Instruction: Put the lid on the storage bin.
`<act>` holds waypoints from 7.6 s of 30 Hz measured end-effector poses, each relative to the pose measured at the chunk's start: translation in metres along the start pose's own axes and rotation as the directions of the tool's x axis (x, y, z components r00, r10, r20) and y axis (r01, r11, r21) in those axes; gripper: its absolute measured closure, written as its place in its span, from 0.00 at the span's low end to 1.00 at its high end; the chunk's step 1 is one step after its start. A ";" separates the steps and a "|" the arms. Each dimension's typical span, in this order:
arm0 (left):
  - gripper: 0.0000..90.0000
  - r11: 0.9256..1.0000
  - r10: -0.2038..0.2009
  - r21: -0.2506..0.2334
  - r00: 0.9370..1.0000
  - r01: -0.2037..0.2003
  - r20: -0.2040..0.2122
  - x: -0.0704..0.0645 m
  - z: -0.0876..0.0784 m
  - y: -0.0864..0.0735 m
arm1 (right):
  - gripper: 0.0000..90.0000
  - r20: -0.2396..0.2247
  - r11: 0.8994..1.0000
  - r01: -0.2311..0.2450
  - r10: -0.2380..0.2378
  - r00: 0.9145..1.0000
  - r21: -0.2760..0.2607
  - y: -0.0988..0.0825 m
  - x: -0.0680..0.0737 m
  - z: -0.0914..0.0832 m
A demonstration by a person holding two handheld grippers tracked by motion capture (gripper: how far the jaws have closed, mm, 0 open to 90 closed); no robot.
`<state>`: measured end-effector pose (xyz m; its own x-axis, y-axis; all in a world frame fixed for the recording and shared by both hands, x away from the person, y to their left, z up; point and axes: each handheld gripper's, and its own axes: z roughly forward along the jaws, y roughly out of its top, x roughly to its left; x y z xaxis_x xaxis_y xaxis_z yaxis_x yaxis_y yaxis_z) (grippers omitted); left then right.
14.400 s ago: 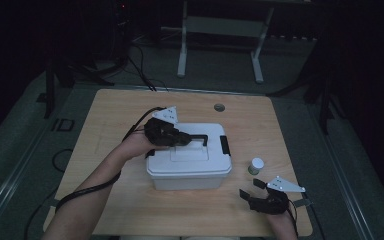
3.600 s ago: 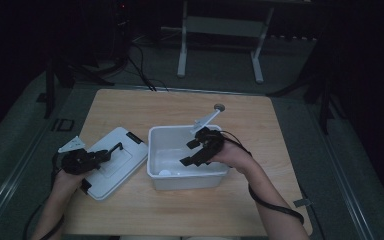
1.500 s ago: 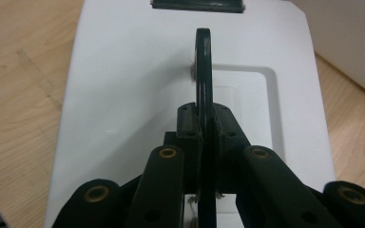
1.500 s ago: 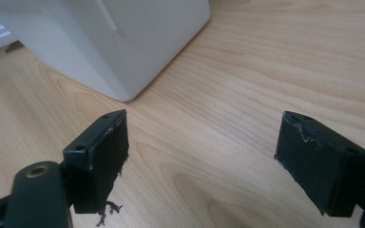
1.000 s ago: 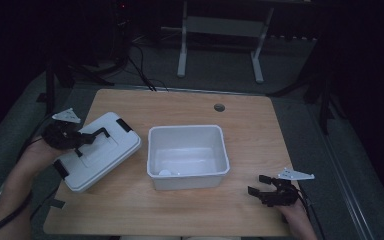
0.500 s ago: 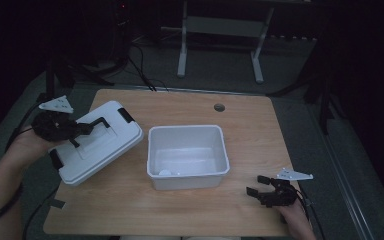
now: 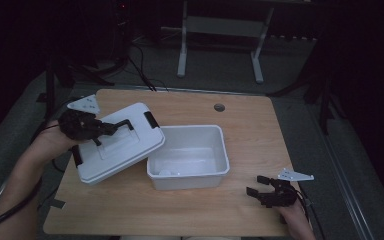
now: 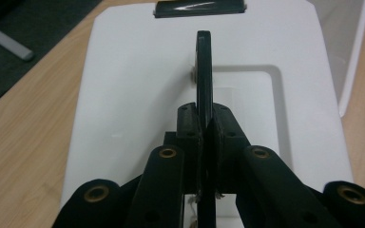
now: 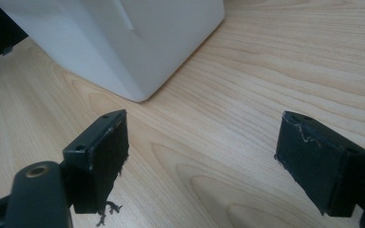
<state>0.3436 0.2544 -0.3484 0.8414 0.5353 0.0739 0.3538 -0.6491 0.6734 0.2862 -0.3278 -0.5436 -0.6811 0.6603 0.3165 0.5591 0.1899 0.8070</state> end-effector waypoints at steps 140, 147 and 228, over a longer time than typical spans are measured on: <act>0.07 0.985 -0.012 -0.172 1.000 0.017 0.029 -0.031 0.119 0.056 | 0.15 0.185 0.992 0.012 0.012 0.983 -0.128 -0.004 -0.004 -0.007; 0.07 0.975 -0.036 -0.220 0.999 0.042 0.028 -0.029 0.107 0.038 | 0.16 0.229 0.988 0.000 0.036 0.973 -0.153 -0.005 -0.009 -0.009; 0.03 0.895 -0.426 -0.284 0.845 0.343 -0.322 -0.066 0.112 -0.175 | 0.16 0.486 0.985 0.027 0.059 0.872 -0.168 -0.014 -0.009 -0.008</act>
<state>0.2718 0.2722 -0.5531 0.4286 0.9034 0.0126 0.4894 -0.2438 0.8373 0.2809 -0.3417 -0.5536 -0.3308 0.9402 0.0809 0.4528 0.0829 0.8877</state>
